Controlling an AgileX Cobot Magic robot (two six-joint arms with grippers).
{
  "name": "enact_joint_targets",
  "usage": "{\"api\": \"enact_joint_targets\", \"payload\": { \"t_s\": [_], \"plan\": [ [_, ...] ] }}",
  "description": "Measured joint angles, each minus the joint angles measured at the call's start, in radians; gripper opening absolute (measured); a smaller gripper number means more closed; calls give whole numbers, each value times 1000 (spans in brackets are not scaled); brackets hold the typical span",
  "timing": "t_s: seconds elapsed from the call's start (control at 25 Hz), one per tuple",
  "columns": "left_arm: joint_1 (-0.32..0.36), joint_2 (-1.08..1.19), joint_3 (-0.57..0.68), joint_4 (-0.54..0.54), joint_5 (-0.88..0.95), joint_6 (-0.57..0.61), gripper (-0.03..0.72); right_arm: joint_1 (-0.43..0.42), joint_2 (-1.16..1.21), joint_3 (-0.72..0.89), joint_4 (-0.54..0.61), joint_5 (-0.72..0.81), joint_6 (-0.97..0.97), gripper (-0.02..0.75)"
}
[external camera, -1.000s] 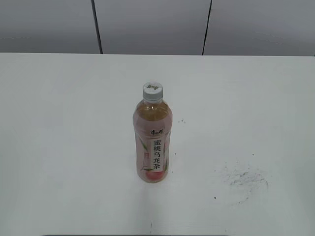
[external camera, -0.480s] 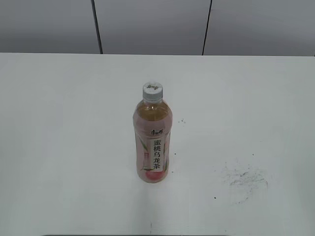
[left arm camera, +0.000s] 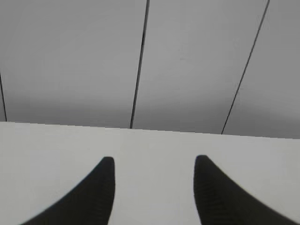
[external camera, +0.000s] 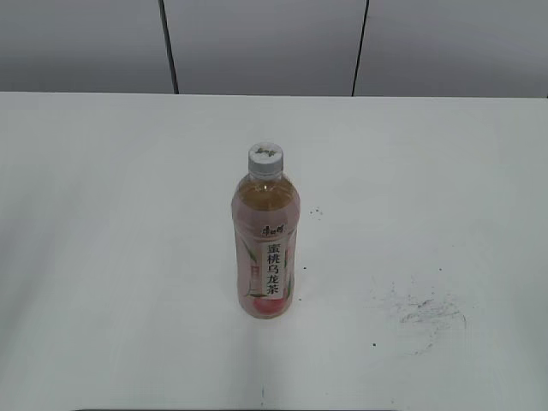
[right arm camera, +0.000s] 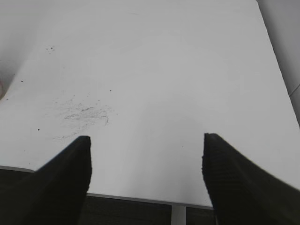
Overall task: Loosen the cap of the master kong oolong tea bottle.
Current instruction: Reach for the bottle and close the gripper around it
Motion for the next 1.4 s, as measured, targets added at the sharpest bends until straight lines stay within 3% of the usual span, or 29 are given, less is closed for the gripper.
{"api": "enact_joint_targets", "payload": {
  "t_s": [0.24, 0.44, 0.56, 0.76, 1.04, 1.24, 1.4],
  "plan": [
    [-2, 394, 17, -79, -327, 0, 371, 0, 0, 0, -2, 0, 0, 554],
    [-66, 660, 19, -18, -624, 0, 559, 0, 0, 0, -2, -1, 0, 554],
    [-114, 779, 19, -8, -789, 0, 603, 0, 0, 0, -2, -1, 0, 554],
    [-154, 932, 19, 66, -920, -1, 583, 0, 0, 0, -2, -1, 0, 554],
    [-233, 956, 19, 304, -915, -68, 552, 0, 0, 0, -2, -1, 4, 554],
    [-303, 956, 40, 340, -871, -153, 552, 0, 0, 0, -3, -1, 16, 554],
    [-346, 956, 141, 398, -973, -196, 552, 0, 0, 0, -4, -2, 22, 554]
  ]
}}
